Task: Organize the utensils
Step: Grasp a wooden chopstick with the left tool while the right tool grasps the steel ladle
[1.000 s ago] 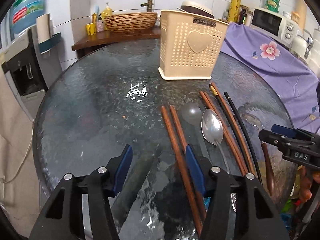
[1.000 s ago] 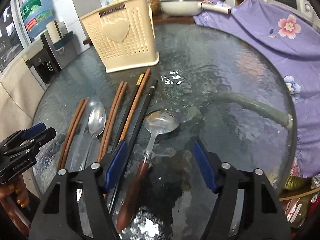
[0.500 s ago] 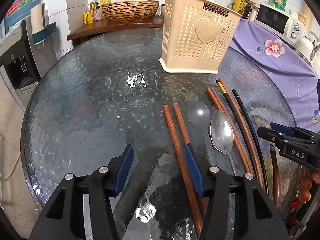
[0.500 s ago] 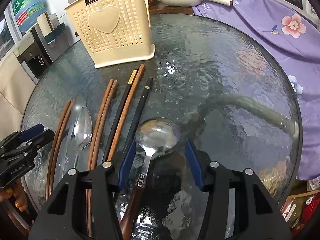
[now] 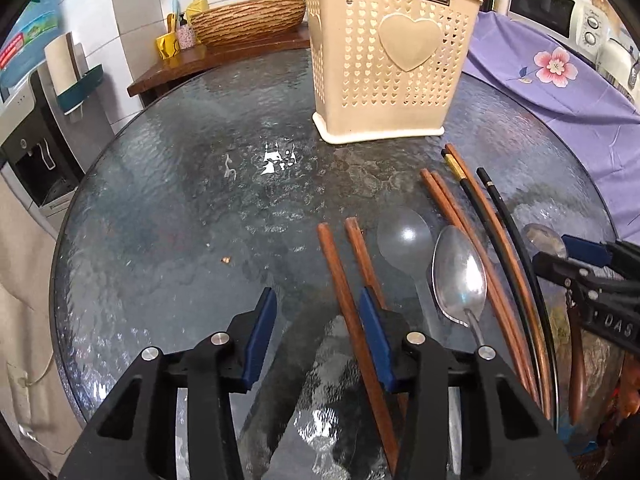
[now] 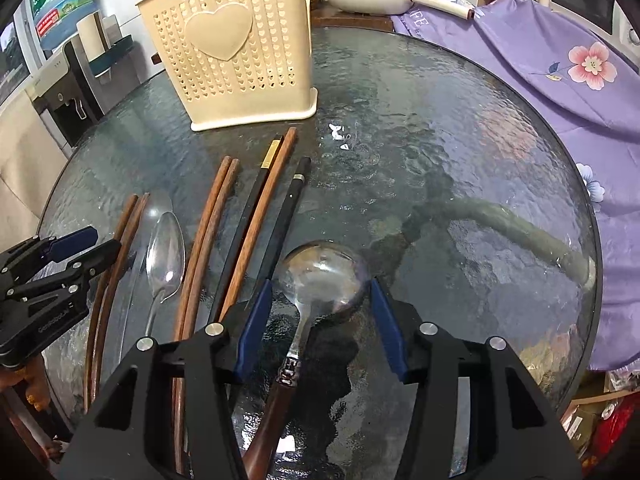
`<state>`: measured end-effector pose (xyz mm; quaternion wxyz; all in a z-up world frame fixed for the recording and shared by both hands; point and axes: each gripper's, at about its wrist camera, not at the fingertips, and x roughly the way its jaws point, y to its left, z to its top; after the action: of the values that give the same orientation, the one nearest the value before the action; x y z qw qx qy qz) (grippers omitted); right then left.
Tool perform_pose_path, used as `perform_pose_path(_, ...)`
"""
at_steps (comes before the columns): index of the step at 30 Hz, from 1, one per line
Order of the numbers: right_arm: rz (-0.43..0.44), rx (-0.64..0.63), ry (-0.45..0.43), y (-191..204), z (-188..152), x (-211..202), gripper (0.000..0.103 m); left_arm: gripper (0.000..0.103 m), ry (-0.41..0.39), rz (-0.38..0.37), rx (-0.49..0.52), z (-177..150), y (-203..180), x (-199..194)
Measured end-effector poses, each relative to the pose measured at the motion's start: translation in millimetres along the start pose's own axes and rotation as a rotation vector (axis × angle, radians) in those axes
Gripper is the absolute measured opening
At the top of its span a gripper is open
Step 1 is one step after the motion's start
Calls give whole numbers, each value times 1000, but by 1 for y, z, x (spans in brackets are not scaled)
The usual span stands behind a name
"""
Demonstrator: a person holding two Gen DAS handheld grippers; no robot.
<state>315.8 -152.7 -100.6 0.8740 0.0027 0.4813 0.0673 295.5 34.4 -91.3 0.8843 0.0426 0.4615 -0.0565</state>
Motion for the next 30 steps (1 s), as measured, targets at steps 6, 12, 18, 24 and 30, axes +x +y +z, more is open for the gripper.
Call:
perform_pose_path(6, -8, -24, 24, 8, 5, 5, 50, 38, 59, -10, 16, 19, -5, 10)
perform_pose_path(12, 15, -25, 56, 3, 13, 8, 47, 24, 87, -7, 26, 26, -10, 14)
perform_pose_path(18, 16, -37, 84, 4, 21, 12, 48, 17, 101, -5, 31, 29, -11, 14)
perform_pose_path(24, 8, -46, 79, 8, 23, 15, 48, 12, 101, 2, 28, 32, -9, 16)
perform_pose_path(30, 10, -51, 63, 9, 21, 15, 47, 8, 95, 8, 19, 34, -10, 17)
